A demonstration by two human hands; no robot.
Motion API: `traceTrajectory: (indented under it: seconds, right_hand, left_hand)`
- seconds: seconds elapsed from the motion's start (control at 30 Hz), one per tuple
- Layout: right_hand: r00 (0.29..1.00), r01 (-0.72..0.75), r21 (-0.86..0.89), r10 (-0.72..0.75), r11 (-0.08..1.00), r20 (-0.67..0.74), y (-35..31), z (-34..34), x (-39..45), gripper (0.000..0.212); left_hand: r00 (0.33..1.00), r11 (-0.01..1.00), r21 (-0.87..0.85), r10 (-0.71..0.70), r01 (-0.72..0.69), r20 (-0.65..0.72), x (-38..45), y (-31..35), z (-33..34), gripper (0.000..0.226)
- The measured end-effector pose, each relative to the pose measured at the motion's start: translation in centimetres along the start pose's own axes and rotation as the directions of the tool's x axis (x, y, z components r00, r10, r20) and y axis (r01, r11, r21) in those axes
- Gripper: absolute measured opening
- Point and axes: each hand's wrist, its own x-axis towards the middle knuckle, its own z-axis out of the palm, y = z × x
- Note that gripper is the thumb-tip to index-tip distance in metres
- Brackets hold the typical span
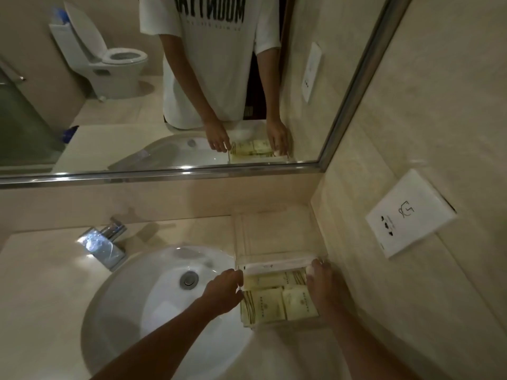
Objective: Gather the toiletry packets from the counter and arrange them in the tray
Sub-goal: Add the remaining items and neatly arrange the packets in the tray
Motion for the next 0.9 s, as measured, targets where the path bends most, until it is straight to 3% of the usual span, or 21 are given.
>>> traceTrajectory:
  seconds: [0.23,0.4,0.57,0.7,0.8,0.9]
  right_hand:
    - [0.996,-0.079,-0.136,0.073,0.988,-0.049,-0.6,-0.9,-0.2,0.035]
    - [0.994,-0.074,-0.123,0.063,0.99,-0.094,-0.5,-0.6,-0.1,0.036]
    - [0.981,-0.055,-0.036,0.047,0.998,-0.189,-0.1,0.0,-0.2,0.017]
    - [0.973,0.127,-0.039,-0.132,0.991,-0.189,-0.8,1.2,-3.1,0.047]
    - [0.937,0.337,-0.094,-0.343,0.937,-0.065,-1.0,2.7,-5.5,0.05]
    - [0.934,0.356,-0.091,-0.352,0.93,0.059,0.5,4.0,-6.3,0.053]
  left_hand:
    - [1.0,1.0,-0.019,0.007,-0.007,0.015,0.7,0.6,-0.1,0.011]
    - [0.999,0.999,-0.029,-0.021,0.022,0.048,0.7,0.9,0.1,0.009]
    - [0.989,0.988,0.121,0.104,-0.092,-0.101,0.4,1.8,1.0,0.02]
    - [0.958,0.946,0.251,0.249,-0.208,-0.145,-0.6,2.5,4.5,0.044]
    - [0.954,0.911,0.322,0.293,-0.258,-0.067,-1.3,2.8,7.0,0.048]
    - [0.957,0.887,0.372,0.289,-0.274,0.016,-1.6,2.6,8.4,0.051]
